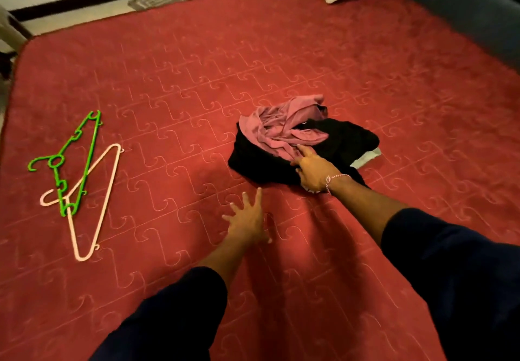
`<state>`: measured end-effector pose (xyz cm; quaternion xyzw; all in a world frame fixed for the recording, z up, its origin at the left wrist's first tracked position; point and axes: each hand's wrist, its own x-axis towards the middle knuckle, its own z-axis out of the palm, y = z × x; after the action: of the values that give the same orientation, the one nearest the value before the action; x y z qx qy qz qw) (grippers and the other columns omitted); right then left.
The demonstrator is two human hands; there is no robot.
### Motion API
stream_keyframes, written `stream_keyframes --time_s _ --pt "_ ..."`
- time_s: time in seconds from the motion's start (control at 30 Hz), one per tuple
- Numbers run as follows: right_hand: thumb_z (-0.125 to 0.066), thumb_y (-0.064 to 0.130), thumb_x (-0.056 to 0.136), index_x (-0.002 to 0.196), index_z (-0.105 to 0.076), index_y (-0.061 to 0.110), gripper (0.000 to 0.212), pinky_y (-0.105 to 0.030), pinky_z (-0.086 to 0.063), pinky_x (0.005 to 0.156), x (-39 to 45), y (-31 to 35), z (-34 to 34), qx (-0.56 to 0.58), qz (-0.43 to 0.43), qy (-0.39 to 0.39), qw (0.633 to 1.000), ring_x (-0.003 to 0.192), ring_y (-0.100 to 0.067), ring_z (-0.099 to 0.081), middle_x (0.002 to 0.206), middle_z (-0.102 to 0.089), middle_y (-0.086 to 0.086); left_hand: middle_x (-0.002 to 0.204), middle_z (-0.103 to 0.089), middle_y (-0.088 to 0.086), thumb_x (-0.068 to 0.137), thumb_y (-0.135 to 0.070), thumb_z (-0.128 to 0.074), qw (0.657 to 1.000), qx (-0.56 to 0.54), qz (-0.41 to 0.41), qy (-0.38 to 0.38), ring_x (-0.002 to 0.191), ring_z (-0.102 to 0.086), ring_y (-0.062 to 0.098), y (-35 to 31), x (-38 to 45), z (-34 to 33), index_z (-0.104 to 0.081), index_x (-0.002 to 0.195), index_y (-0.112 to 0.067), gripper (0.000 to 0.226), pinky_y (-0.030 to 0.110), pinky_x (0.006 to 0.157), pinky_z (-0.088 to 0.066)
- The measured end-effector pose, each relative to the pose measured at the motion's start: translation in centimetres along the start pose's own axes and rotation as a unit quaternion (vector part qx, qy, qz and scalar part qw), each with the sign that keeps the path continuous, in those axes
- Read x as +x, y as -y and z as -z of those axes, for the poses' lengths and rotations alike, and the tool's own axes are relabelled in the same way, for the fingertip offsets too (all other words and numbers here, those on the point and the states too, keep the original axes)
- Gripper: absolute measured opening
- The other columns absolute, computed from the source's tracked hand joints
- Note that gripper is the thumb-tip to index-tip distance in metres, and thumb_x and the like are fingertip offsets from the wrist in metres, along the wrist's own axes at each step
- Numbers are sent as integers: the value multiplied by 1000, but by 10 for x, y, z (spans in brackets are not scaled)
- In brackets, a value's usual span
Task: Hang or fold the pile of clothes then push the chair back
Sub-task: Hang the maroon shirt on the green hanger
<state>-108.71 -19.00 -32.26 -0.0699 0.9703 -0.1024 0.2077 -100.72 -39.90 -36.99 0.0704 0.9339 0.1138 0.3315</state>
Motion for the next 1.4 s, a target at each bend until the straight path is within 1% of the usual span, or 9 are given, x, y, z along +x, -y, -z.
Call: stream_keyframes --time_s 0.23,0.37,0.67,0.77,0.93,1.03,1.17,1.27,1.4 --pt "-57 4 87 132 -58 16 47 -49 -52 92 82 -8 -20 -66 -2 -30 997 115 -49 -58 164 -6 -22 138 58 18 44 -31 -100 995 -14 69 73 129 39 59 17 61 -30 40 144 -28 172 89 94 3" --pt "-58 13 94 121 -61 2 30 -49 -49 91 98 -4 -20 -22 9 -101 995 115 -45 -55 129 -50 -23 135 60 20 42 -31 -100 993 -17 84 75 126 40 62 15 68 -33 43 142 -27 174 90 91 2" --pt "-63 14 87 111 -54 2 28 -46 -45 87 79 15 16 61 -58 -183 980 105 -46 -58 112 -61 -25 138 59 16 45 -31 -100 996 -20 56 68 128 41 58 20 62 -31 38 146 -32 171 88 94 3" --pt "-57 25 95 111 -60 2 28 -52 -48 92 66 24 25 37 -91 -139 985 109 -49 -59 120 -60 -26 149 49 12 50 -38 -98 997 -10 26 67 135 37 54 28 54 -24 27 152 -34 161 85 98 0" --pt "-42 41 104 92 -58 19 30 -47 -45 83 41 44 51 169 -72 -270 945 105 -44 -59 105 -70 -17 167 -2 10 62 -55 -89 994 -97 -33 38 151 -4 41 57 28 8 -3 160 -27 133 64 117 -19" --pt "-41 43 105 104 -65 13 38 -44 -51 83 23 61 82 296 -33 -299 906 99 -37 -64 100 -72 -13 162 -26 9 68 -64 -81 982 -177 -65 -22 146 -32 29 59 1 39 -10 160 -23 123 40 118 -32" --pt "-41 40 107 115 -62 15 33 -22 -48 83 -8 88 130 416 34 -252 873 94 -5 -64 104 -69 8 162 -29 3 74 -57 -80 943 -287 -124 -115 146 -32 20 35 -32 99 -13 160 -25 114 31 115 -32" --pt "-42 37 107 131 -60 17 36 -22 -46 89 -28 105 163 419 79 -260 866 107 -7 -62 121 -68 5 151 -46 -3 68 -59 -84 892 -393 -147 -165 134 -48 15 4 -51 158 -22 157 -32 112 32 109 -44" --pt "-45 34 107 145 -52 16 42 -31 -44 109 -64 127 207 444 124 -267 846 125 -10 -57 139 -59 3 128 -65 4 86 -16 -65 857 -365 -225 -285 114 -63 22 -28 -96 226 -47 140 -16 56 40 92 -52"
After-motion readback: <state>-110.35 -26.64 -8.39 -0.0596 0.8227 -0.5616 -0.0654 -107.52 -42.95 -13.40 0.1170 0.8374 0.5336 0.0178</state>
